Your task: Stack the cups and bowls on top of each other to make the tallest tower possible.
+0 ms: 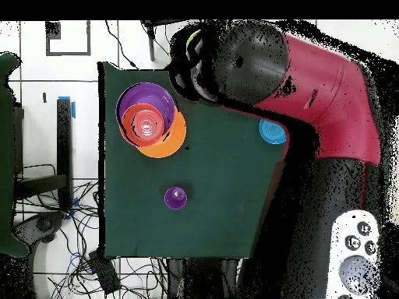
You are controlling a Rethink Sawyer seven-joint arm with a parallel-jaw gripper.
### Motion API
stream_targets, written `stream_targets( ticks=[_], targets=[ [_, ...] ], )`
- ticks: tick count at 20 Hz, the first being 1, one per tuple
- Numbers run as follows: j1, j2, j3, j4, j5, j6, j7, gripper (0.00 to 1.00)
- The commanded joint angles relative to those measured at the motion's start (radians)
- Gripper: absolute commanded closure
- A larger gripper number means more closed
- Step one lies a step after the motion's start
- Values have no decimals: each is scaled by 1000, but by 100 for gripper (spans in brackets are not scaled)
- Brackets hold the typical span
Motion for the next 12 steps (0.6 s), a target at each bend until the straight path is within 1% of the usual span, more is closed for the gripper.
stream_targets(
  ticks=[1, 5, 12],
  targets=[
    [32, 64, 27, -118, -60, 134, 73, 100],
    [68, 94, 4, -182, -73, 159, 125, 100],
    [122, 148, -44, -225, -72, 120, 186, 100]
  ],
)
